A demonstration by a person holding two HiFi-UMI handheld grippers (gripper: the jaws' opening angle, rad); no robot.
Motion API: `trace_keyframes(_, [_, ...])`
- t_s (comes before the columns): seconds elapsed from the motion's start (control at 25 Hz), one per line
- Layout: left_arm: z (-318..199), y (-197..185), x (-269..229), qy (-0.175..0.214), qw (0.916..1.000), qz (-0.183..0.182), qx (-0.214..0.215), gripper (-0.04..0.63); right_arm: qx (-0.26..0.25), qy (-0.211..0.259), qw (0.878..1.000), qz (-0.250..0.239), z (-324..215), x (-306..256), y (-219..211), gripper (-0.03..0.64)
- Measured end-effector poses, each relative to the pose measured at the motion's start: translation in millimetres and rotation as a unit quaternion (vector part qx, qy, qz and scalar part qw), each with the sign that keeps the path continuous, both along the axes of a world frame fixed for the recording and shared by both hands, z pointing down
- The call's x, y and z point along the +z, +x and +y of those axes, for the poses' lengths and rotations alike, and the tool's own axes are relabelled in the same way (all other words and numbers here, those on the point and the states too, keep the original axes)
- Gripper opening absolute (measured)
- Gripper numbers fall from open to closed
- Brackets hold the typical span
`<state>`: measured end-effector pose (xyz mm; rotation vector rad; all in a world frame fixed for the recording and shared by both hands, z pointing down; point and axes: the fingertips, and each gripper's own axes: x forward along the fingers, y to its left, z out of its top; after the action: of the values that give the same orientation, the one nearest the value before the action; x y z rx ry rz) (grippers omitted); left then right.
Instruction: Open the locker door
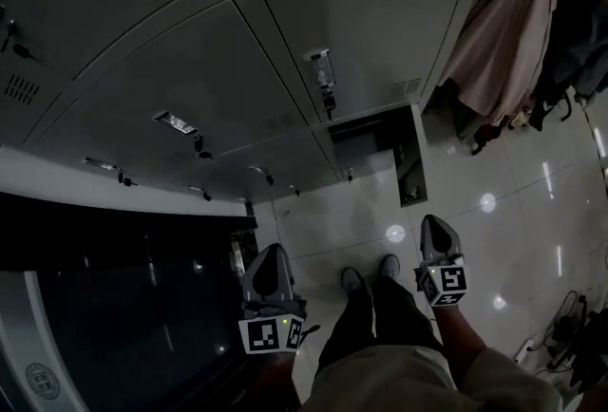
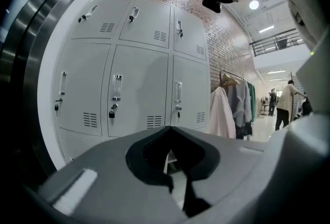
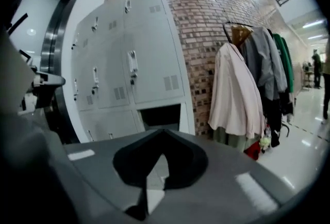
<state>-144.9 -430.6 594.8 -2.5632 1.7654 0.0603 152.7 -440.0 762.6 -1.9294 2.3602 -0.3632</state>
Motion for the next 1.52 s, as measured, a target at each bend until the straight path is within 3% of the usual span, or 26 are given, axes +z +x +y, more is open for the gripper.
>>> trace_keyframes(0.24, [14, 22, -106, 0.028, 0.9990, -0.023, 0.026, 0.020, -0.031, 0.113, 0.993, 0.028, 20, -222, -21, 0.002])
trace_keyframes(0.36, [9, 34, -147, 0.057, 0.9978, -0.012, 0.032, 0.019, -0.034, 0.189, 0.981, 0.029, 12, -306, -18, 0.000])
trace_keyframes(0.56, [20, 42, -189, 0.072, 0.9943, -0.002, 0.079, 0.018, -0.018, 0.205, 0.978, 0.031, 36, -379, -18, 0.001])
trace_keyframes(0.96, [37, 41, -242, 0.082, 0.9915, -0.027, 0.097, 0.015, -0.040, 0.229, 0.972, 0.024, 59, -445, -34, 0.002])
trace_keyframes(1.52, [54, 10, -231, 0.078, 0.9903, -0.022, 0.113, 0.012, -0.041, 0.225, 0.973, 0.032, 79, -444, -70, 0.002])
